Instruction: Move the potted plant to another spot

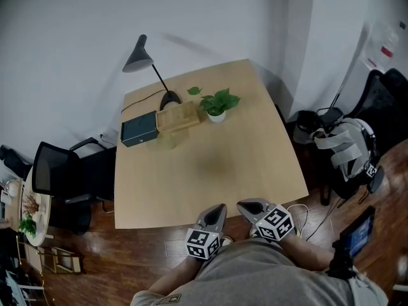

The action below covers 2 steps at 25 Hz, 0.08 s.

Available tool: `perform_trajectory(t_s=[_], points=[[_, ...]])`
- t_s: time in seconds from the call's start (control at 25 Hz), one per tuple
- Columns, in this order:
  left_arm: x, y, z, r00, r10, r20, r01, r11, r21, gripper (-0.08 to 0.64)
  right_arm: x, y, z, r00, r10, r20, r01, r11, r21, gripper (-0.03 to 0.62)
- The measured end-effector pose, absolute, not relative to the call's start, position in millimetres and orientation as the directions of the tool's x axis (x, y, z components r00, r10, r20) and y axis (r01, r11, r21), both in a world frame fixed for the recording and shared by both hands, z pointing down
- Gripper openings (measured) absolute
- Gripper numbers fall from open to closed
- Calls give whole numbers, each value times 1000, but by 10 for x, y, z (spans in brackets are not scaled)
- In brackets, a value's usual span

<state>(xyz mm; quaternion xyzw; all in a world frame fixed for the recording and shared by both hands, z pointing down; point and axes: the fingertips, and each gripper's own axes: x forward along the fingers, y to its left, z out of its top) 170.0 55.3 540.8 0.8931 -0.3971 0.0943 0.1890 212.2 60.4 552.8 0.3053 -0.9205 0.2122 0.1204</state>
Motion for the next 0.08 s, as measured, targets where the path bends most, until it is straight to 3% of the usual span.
perform_trajectory(t_s=[0.08], points=[[1704, 552, 5407, 668, -673, 319, -744, -614, 264, 2, 2124, 602, 5530, -784, -511, 352, -613, 723, -318, 6]])
